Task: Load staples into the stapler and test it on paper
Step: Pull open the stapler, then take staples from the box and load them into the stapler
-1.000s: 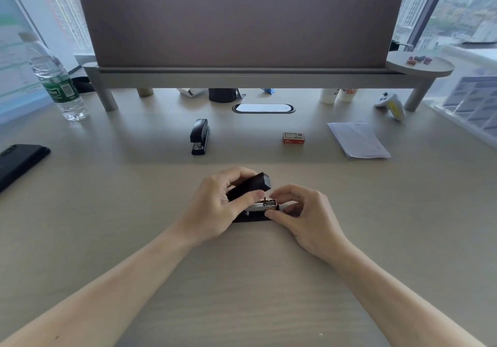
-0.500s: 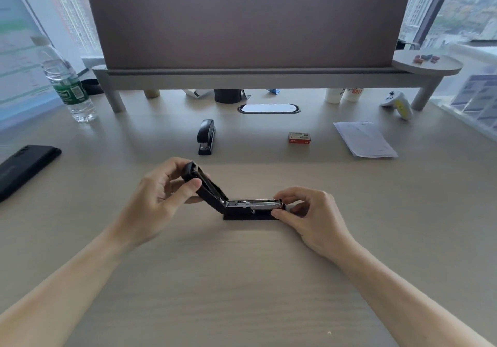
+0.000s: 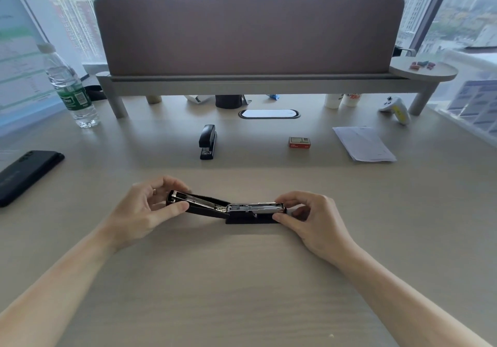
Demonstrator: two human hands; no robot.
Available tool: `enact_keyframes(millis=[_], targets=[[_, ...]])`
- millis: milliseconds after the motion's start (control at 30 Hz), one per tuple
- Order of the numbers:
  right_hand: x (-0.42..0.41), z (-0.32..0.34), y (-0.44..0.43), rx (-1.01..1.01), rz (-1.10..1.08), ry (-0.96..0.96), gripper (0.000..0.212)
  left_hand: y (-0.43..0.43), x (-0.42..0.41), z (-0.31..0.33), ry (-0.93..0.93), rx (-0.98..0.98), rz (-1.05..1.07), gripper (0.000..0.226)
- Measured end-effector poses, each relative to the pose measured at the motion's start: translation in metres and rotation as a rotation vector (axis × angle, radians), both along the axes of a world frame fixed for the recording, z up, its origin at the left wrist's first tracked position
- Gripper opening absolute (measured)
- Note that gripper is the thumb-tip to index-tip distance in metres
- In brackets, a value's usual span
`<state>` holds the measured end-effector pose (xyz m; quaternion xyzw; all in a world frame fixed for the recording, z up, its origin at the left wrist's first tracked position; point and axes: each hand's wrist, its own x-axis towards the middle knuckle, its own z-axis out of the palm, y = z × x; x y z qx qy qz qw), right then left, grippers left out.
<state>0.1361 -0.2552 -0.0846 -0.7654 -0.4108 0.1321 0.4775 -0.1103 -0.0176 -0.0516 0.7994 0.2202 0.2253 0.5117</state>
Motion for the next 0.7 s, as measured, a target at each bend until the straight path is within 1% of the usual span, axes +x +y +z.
enact_keyframes(millis=[33,67,167,200,233,267,333,400,433,500,567,633,700], targets=[[0.001,0.0,0.0,-0.002,0.006,0.0,0.024,-0.001,0.003,0.003,0.013,0.032,0.002,0.028],[0.0,0.0,-0.001,-0.008,0.015,0.006,0.026,-0.002,0.008,0.008,0.051,0.115,0.014,0.032],[0.006,0.012,-0.001,0.01,0.054,0.007,0.031,-0.01,0.021,0.026,0.245,0.579,0.017,0.038],[0.013,0.02,0.002,0.029,0.054,-0.016,0.028,-0.014,0.028,0.033,0.284,0.667,-0.014,0.04],[0.024,0.028,0.009,0.048,0.042,-0.045,0.023,-0.018,0.035,0.04,0.313,0.708,-0.056,0.044],[0.037,0.038,0.018,0.057,0.02,-0.068,0.019,-0.023,0.043,0.045,0.343,0.723,-0.095,0.051],[0.068,0.054,0.039,0.031,-0.043,-0.127,0.018,-0.034,0.064,0.05,0.442,0.774,-0.158,0.061],[0.099,0.061,0.059,-0.059,-0.076,-0.18,0.024,-0.044,0.086,0.047,0.586,0.816,-0.227,0.061],[0.114,0.059,0.068,-0.136,-0.082,-0.215,0.03,-0.046,0.095,0.042,0.619,0.796,-0.268,0.057],[0.138,0.049,0.08,-0.297,-0.081,-0.324,0.043,-0.045,0.104,0.032,0.616,0.723,-0.325,0.043],[0.153,0.038,0.087,-0.425,-0.07,-0.351,0.055,-0.04,0.106,0.024,0.589,0.692,-0.346,0.032],[0.16,0.031,0.094,-0.47,-0.064,-0.327,0.062,-0.038,0.105,0.021,0.555,0.675,-0.36,0.027],[0.165,0.025,0.104,-0.463,-0.059,-0.317,0.061,-0.038,0.104,0.019,0.508,0.64,-0.367,0.024]])
